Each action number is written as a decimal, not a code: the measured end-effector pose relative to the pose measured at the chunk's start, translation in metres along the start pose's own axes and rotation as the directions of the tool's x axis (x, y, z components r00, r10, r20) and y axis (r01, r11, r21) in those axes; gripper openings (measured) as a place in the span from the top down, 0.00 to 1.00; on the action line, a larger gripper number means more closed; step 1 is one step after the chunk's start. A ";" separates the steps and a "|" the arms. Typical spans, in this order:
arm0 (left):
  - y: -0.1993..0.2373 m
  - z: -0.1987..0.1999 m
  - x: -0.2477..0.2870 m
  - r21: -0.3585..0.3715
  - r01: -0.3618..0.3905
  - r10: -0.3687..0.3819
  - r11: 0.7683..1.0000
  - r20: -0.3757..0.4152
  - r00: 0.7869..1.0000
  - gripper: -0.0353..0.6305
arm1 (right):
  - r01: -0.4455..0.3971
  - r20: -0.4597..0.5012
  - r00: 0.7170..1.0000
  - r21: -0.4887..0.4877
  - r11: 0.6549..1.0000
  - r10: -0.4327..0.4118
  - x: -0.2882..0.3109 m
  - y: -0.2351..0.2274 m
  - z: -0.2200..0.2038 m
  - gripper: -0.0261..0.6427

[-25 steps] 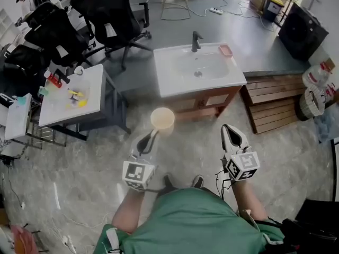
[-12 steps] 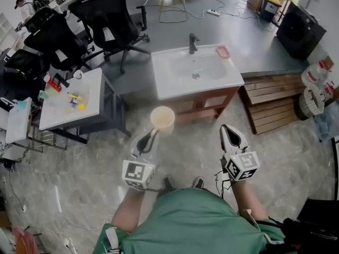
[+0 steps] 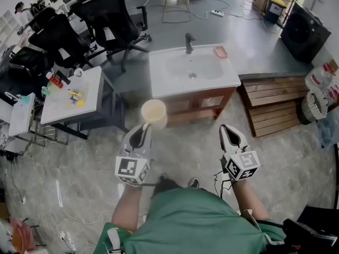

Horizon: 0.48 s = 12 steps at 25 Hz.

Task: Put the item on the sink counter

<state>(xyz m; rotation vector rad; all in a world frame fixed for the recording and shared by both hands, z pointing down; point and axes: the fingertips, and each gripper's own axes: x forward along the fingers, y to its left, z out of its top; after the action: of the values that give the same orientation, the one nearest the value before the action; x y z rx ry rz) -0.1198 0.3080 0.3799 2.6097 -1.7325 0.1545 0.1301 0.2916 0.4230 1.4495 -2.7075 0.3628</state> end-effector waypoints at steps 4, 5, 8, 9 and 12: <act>-0.004 0.000 0.009 0.003 -0.027 0.027 1.000 -0.004 1.000 0.89 | -0.015 -0.011 1.000 0.010 1.000 0.015 0.000 -0.014 -0.005 0.96; -0.005 -0.001 0.012 0.005 -0.030 0.030 1.000 -0.007 1.000 0.89 | -0.015 -0.011 1.000 0.015 1.000 0.015 0.001 -0.018 -0.006 0.96; -0.002 -0.002 0.027 0.007 -0.031 0.031 0.999 -0.016 0.999 0.89 | -0.009 -0.017 1.000 0.026 1.000 0.009 0.010 -0.030 -0.006 0.96; 0.000 -0.003 0.034 0.006 -0.029 0.029 1.000 -0.017 0.999 0.89 | -0.004 -0.020 1.000 0.029 1.000 0.005 0.016 -0.034 -0.006 0.96; 0.013 -0.006 0.058 0.000 -0.019 0.019 1.000 -0.013 1.000 0.89 | 0.011 -0.027 1.000 0.032 0.999 -0.011 0.036 -0.047 -0.005 0.96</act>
<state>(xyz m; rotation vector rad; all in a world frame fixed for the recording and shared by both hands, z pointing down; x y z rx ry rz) -0.1095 0.2501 0.3904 2.5866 -1.7529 0.1712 0.1484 0.2385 0.4420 1.4559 -2.6836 0.4250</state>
